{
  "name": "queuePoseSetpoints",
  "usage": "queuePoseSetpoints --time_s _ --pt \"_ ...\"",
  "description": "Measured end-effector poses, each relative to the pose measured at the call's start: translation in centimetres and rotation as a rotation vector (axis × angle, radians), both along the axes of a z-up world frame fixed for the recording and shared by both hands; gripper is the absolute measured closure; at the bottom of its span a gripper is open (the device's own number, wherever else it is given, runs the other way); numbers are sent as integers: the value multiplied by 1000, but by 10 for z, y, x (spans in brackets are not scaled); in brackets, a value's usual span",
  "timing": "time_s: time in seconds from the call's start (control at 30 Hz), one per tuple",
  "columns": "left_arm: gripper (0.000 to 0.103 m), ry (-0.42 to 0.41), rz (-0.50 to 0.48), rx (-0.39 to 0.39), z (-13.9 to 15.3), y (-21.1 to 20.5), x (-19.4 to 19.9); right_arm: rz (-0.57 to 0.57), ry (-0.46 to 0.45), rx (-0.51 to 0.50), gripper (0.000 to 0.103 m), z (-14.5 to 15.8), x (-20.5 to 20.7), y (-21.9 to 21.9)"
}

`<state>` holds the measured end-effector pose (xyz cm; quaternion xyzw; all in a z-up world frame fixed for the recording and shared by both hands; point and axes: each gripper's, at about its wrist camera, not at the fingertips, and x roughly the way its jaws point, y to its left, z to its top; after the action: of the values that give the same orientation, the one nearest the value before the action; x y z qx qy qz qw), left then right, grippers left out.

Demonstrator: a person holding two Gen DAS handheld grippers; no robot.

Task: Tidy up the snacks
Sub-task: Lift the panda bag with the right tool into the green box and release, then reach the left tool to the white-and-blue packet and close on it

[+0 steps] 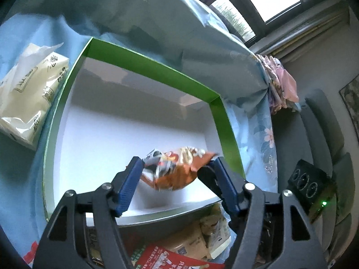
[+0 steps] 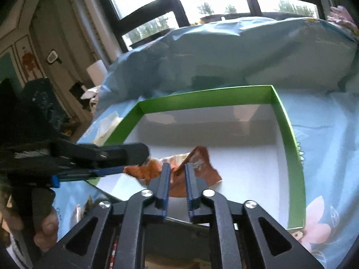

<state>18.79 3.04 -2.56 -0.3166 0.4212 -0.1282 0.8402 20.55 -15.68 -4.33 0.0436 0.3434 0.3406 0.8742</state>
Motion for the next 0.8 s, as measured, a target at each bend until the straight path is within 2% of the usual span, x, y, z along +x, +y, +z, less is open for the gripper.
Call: queuePoseSetpoints --time_s 0.03,0.1,0.17,0.27,0.33,0.5,0.8 --pt "35 -4 3 3 2 1 -1 -5 -3 5 78 1 -1 -2" --pt "28 -14 9 14 6 2 -4 -27 -8 15 59 5 -2 -6" --pt "25 -29 13 27 12 4 -6 -53 -15 26 49 9 -2 -12" --pt "20 -47 24 61 20 5 -11 -72 -24 61 49 18 -5 -25" --pt "20 -52 28 85 25 6 -14 -91 -33 85 48 25 -9 -35" --pt "19 -59 39 130 35 6 -25 -107 -41 144 38 38 -22 -52" --pt "19 -58 41 164 47 9 -50 -84 -34 180 38 46 -47 -61"
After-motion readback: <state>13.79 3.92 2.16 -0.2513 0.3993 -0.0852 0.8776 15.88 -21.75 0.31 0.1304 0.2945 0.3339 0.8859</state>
